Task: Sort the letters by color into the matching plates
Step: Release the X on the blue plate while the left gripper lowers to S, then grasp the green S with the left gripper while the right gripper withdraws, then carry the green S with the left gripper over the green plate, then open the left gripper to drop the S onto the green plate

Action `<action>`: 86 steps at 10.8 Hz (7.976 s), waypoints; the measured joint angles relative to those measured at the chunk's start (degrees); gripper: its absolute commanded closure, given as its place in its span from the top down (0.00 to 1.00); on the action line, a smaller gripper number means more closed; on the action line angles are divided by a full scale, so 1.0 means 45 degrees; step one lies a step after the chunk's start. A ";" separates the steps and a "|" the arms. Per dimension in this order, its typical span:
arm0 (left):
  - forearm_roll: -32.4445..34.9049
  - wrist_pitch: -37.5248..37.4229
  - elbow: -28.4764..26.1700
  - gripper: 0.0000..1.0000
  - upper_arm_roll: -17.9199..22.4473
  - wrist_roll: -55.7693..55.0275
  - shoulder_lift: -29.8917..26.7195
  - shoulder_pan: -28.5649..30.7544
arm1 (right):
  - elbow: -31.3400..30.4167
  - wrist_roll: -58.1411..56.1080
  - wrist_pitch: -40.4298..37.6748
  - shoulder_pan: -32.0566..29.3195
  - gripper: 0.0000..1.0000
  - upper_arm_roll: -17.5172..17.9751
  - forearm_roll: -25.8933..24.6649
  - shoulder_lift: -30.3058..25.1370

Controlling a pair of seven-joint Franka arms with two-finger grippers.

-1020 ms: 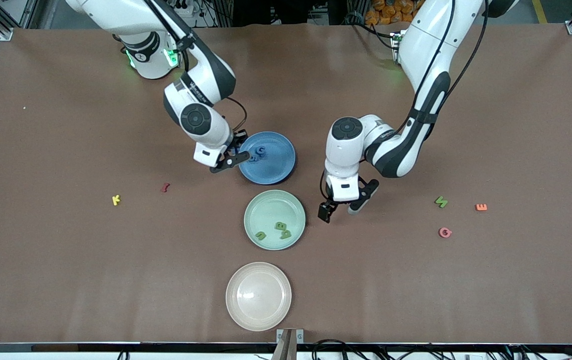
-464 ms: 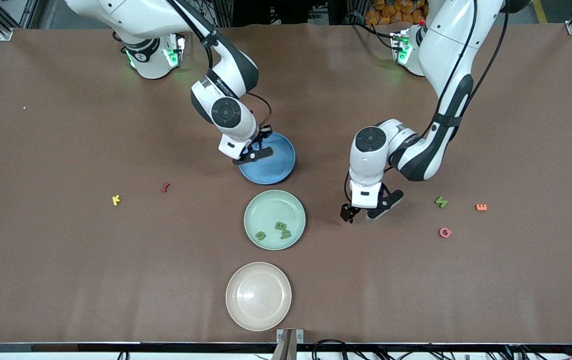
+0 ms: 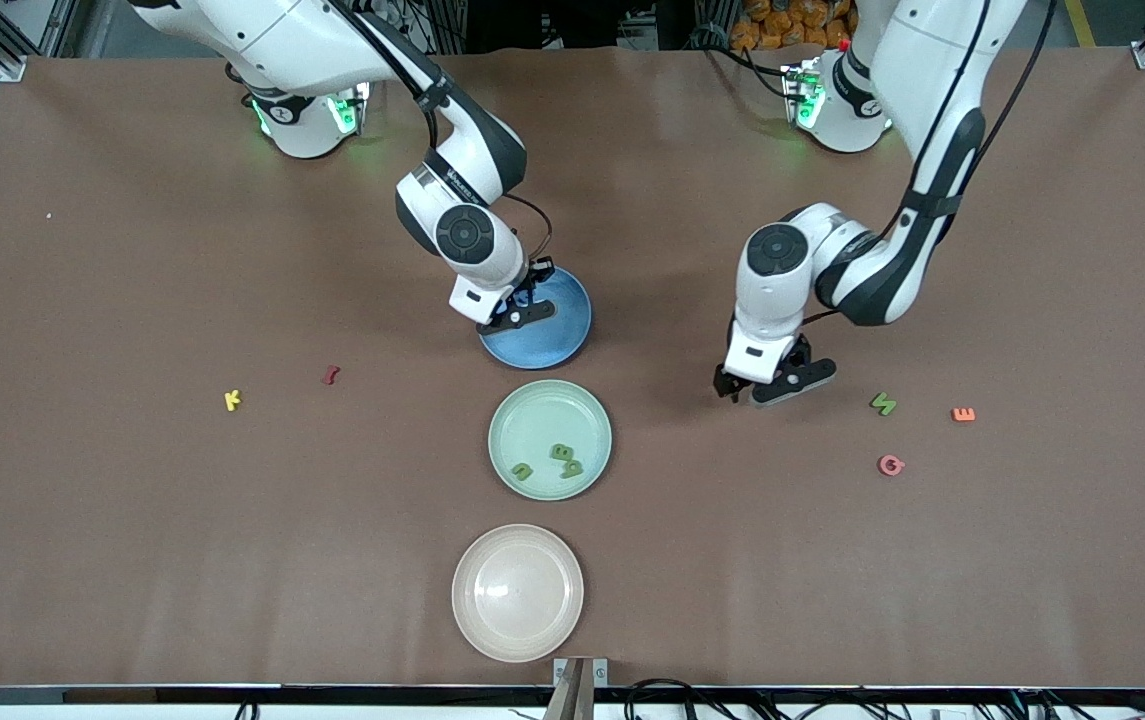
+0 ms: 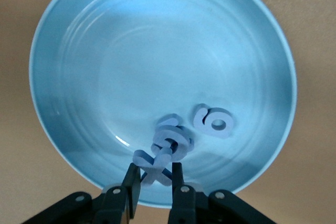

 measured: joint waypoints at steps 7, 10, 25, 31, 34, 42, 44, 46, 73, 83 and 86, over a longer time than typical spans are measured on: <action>0.0000 -0.0007 -0.2033 1.00 -0.0499 0.5280 -0.1761 0.3055 | 0.0110 0.0000 0.0019 0.0001 0.46 -0.0016 -0.0596 0.0199; -0.0366 -0.0009 -0.2124 1.00 -0.2345 0.7568 -0.1759 0.6101 | 0.0219 0.0005 0.0049 -0.0012 0.49 -0.0063 -0.0594 0.0289; -0.2834 0.0020 0.0362 1.00 -0.3530 0.2088 0.1132 0.8531 | 0.1786 0.0012 -0.5315 -0.2276 1.00 -0.0093 -0.0579 -0.3150; -0.2833 -0.0121 0.0391 1.00 -0.3301 0.1747 0.1333 0.8566 | 0.4641 0.0002 -0.9480 -0.3931 1.00 -0.0639 -0.0583 -0.5137; -0.2500 -0.0174 0.0380 1.00 -0.3084 0.1747 0.1431 0.8573 | 0.5136 -0.0111 -0.9926 -0.4205 1.00 -0.1861 -0.0606 -0.5945; -0.2480 -0.0163 0.0419 0.00 -0.3106 0.1551 0.1515 0.8371 | 0.5732 -0.4791 -0.9669 -0.4692 1.00 -0.5627 -0.1067 -0.6018; -0.2465 -0.0176 0.0507 0.00 -0.3117 0.1552 0.1463 0.8367 | 0.5895 -0.4851 -0.9560 -0.4744 1.00 -0.6197 -0.1072 -0.6051; -0.2454 -0.0189 0.0531 0.00 -0.3120 0.1552 0.1413 0.8370 | 0.5961 -0.4916 -0.9577 -0.4757 1.00 -0.6299 -0.1109 -0.6203; -0.4815 0.1980 0.6028 0.00 -0.4188 -0.4317 0.3257 0.1587 | 0.5914 -0.5639 -1.0629 -0.4484 1.00 -0.6572 -0.1139 -0.6257; -0.4717 0.2270 0.6076 1.00 -0.3171 -0.4874 0.3287 -0.0489 | 0.5903 -0.5639 -1.0628 -0.4253 1.00 -0.6900 -0.1131 -0.6247; -0.3519 0.1404 0.6081 1.00 -0.2583 -0.4837 0.3272 -0.0346 | 0.5902 -0.5639 -1.0628 -0.4210 1.00 -0.6999 -0.1130 -0.6246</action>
